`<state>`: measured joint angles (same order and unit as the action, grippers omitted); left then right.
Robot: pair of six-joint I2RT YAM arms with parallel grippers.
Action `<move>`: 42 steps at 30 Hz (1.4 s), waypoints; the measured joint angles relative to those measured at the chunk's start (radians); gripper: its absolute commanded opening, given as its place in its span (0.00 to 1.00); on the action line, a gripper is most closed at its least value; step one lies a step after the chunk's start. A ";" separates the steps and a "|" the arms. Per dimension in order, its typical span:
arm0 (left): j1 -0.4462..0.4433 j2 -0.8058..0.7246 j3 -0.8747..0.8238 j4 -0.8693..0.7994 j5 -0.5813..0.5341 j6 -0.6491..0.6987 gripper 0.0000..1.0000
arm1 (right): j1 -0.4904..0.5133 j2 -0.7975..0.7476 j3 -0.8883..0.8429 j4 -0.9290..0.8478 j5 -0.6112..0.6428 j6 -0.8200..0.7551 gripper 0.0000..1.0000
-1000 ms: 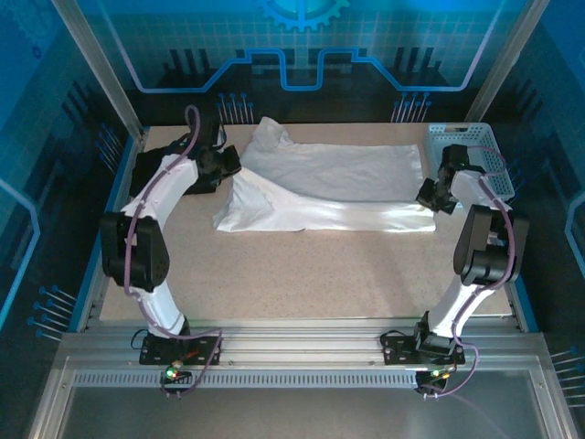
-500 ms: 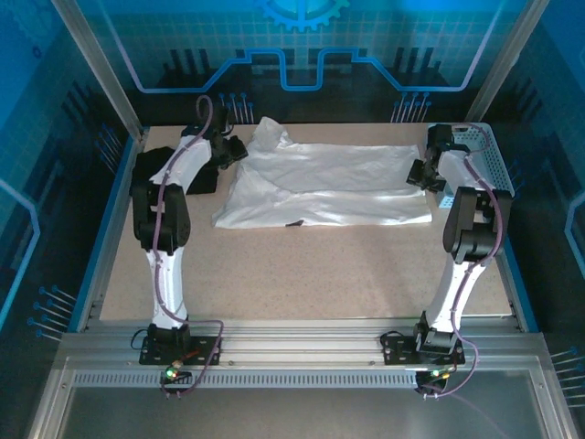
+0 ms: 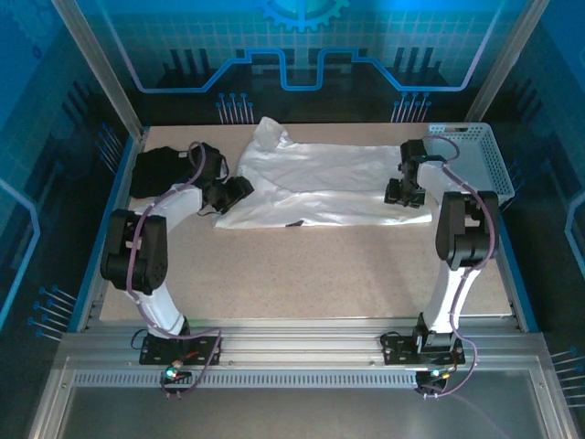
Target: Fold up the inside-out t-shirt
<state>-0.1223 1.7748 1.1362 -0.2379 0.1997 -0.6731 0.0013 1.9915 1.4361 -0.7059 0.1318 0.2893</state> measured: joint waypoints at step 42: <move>0.046 -0.306 -0.465 0.115 0.028 -0.033 0.60 | 0.830 0.039 0.039 0.349 -0.047 -0.553 0.57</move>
<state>-0.0765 1.4693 0.6716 -0.1226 0.2279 -0.7059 0.8318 2.0308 1.4754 -0.3565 0.0845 -0.2638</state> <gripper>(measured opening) 0.602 0.570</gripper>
